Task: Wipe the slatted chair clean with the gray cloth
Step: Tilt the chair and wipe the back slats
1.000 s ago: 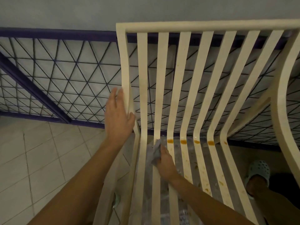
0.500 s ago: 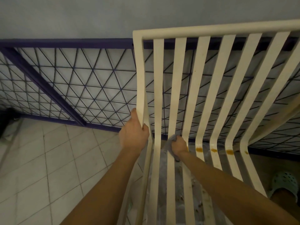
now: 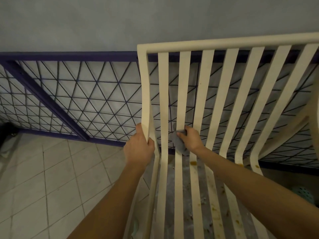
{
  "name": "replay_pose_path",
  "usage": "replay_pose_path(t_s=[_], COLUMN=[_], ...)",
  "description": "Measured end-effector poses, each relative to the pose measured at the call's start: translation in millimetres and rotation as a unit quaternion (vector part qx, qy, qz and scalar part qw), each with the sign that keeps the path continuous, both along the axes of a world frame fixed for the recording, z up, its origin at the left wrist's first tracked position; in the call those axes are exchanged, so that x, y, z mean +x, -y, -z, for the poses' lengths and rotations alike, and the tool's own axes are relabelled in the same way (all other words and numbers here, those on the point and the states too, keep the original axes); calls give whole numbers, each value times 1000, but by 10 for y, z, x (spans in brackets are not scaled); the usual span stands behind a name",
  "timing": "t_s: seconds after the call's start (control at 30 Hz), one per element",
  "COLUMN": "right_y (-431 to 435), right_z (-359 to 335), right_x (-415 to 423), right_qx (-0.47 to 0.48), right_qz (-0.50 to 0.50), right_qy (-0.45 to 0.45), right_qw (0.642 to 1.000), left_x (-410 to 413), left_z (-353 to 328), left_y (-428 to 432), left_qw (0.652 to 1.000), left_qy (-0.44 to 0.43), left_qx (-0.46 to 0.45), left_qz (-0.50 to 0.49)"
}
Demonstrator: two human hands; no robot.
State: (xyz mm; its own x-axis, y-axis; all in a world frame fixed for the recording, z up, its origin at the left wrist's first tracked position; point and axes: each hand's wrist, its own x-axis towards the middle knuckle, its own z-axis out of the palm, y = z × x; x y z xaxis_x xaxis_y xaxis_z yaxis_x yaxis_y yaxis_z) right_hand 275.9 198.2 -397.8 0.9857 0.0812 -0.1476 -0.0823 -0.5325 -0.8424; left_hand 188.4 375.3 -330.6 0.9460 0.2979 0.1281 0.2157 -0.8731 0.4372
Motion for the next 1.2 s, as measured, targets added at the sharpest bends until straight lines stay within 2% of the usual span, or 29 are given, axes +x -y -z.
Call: replay_pose_path(t_s=[0.23, 0.6, 0.93, 1.2], right_y=[58, 56, -65, -138], right_z=[-425, -1045, -1762, -1773], right_x=[161, 440, 806, 803], right_qx=[0, 51, 151, 233], right_qz=[-2, 8, 53, 59], right_qy=[76, 153, 231, 233], right_qw=[997, 987, 960, 942], left_x=[8, 20, 14, 23], left_z=[1, 13, 11, 10], left_y=[10, -7, -8, -9], left_qw=[1000, 1000, 999, 999], left_qy=[6, 4, 18, 4], left_qx=[6, -13, -48, -39], left_qz=[-6, -4, 1, -1])
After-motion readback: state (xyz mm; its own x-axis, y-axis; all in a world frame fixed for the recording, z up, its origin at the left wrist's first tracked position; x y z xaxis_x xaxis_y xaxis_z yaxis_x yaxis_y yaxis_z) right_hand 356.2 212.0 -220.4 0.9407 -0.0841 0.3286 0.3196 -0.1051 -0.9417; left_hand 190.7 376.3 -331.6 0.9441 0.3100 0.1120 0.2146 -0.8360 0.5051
